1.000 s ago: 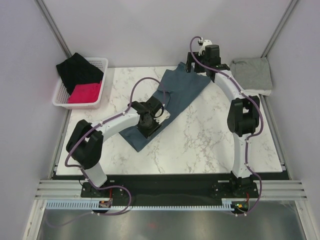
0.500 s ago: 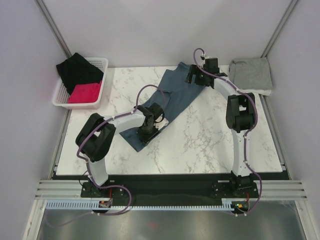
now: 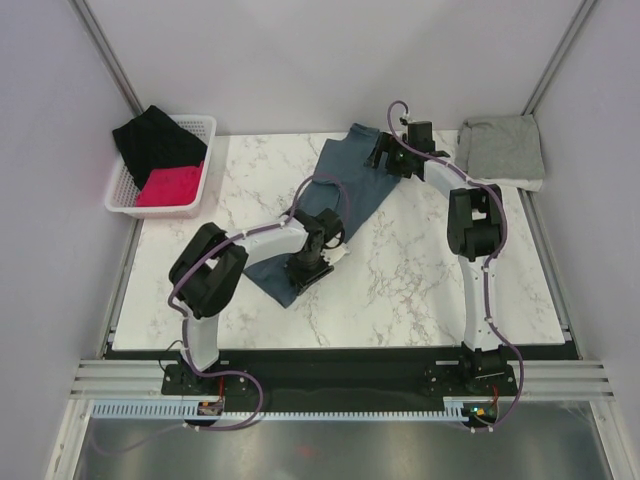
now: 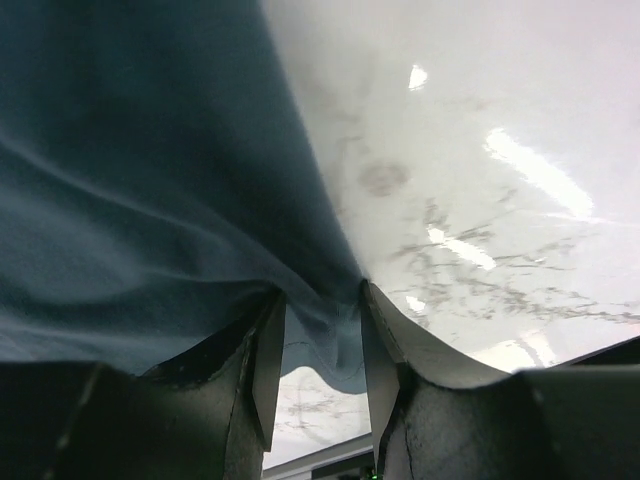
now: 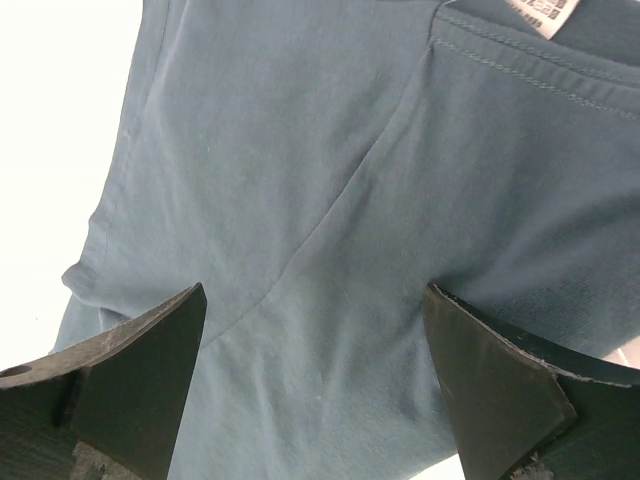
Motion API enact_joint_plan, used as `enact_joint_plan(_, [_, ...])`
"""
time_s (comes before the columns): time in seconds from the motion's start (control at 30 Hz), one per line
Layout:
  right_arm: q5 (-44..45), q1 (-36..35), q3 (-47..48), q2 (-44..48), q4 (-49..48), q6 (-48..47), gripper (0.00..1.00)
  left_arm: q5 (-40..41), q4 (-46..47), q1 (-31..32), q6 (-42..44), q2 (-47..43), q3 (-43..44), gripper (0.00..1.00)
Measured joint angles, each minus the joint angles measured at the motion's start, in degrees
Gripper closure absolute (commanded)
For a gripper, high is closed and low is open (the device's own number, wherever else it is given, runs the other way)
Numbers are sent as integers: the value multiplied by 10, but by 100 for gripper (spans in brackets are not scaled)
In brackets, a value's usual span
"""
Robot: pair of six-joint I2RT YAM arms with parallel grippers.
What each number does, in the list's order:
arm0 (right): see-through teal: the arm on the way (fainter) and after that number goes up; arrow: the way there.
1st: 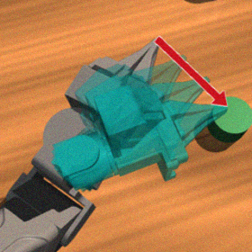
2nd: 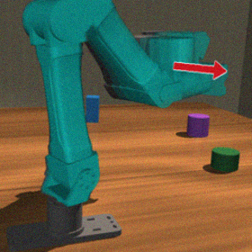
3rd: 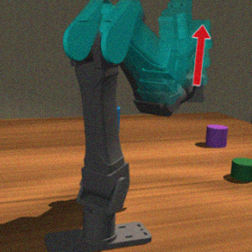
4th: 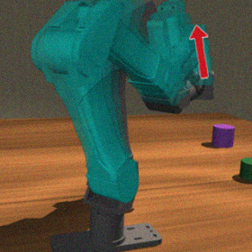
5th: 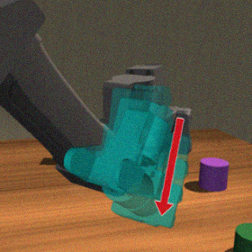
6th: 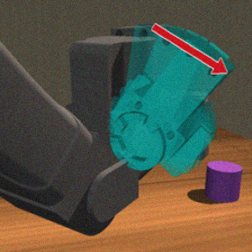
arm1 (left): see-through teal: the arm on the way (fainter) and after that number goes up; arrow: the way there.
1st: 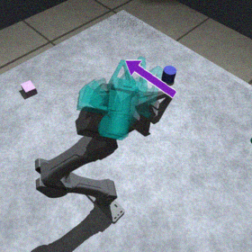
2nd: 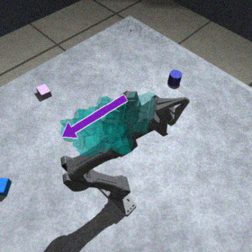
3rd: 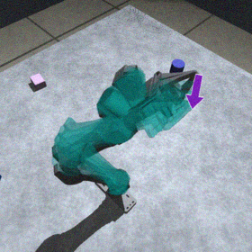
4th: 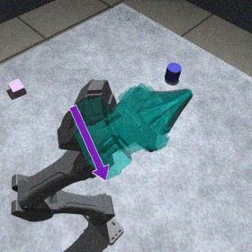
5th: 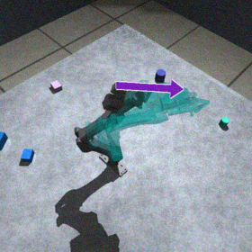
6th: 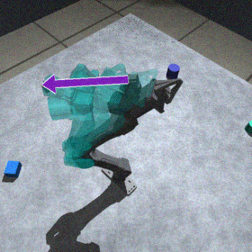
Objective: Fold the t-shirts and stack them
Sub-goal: Fold the tshirt
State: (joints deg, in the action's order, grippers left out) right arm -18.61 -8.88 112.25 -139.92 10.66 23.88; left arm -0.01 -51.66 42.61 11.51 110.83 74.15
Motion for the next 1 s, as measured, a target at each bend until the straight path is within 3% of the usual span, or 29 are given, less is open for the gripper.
enact_joint_plan(0.37, [-14,-16,52,-41,-21,6,2,-78,-48,130,7,77,114,58])
enact_joint_plan(1.0, [-61,-23,96,-73,-29,25,2,-151,-82,210,3,185,291,57])
